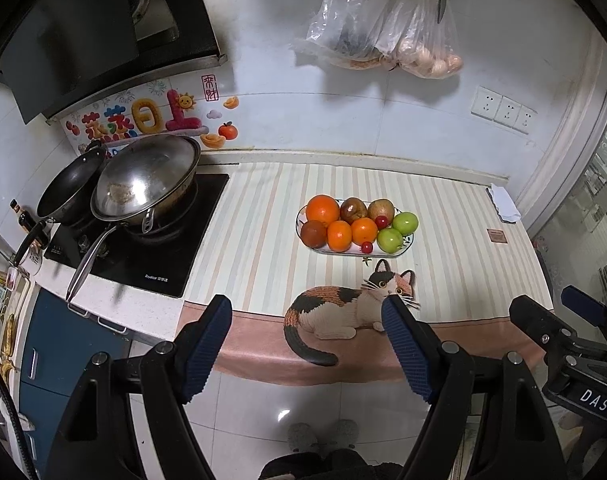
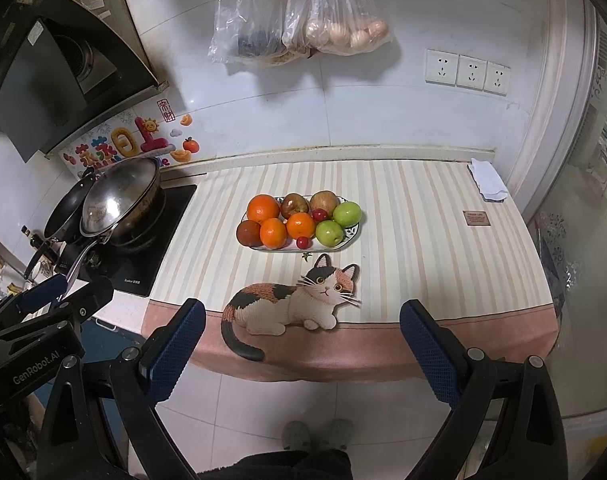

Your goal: Organize fruits

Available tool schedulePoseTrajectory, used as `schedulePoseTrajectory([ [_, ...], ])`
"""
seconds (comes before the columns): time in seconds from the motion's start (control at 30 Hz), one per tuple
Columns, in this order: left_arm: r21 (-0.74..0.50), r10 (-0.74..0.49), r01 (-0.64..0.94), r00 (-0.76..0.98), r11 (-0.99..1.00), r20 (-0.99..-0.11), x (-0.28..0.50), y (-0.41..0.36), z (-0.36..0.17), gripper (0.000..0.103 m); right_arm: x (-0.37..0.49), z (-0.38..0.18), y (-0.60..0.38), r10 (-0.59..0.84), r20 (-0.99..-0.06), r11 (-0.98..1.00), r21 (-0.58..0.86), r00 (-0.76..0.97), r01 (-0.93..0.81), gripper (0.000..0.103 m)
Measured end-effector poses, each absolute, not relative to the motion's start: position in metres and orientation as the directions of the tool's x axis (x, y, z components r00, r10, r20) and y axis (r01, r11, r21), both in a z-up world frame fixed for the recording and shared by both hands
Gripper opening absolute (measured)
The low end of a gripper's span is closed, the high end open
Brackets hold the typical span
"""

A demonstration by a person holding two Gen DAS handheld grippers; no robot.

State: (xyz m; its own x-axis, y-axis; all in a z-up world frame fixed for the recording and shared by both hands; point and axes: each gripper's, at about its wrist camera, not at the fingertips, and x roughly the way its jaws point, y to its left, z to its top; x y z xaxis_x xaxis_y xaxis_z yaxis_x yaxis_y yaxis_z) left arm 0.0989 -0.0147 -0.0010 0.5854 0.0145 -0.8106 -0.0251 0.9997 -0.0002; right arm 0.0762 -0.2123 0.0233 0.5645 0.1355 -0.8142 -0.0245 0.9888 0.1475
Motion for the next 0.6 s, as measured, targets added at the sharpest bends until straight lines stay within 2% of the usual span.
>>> schedulePoseTrajectory([
  [0.6, 0.001, 0.012, -0.02, 0.586, 1.0, -0.81, 0.0972, -0.0122, -0.0044, 0.076, 0.0779, 0.0227, -0.2075, 0.112, -0.816, 0.992, 0.124, 0.567, -0.018, 0.1],
])
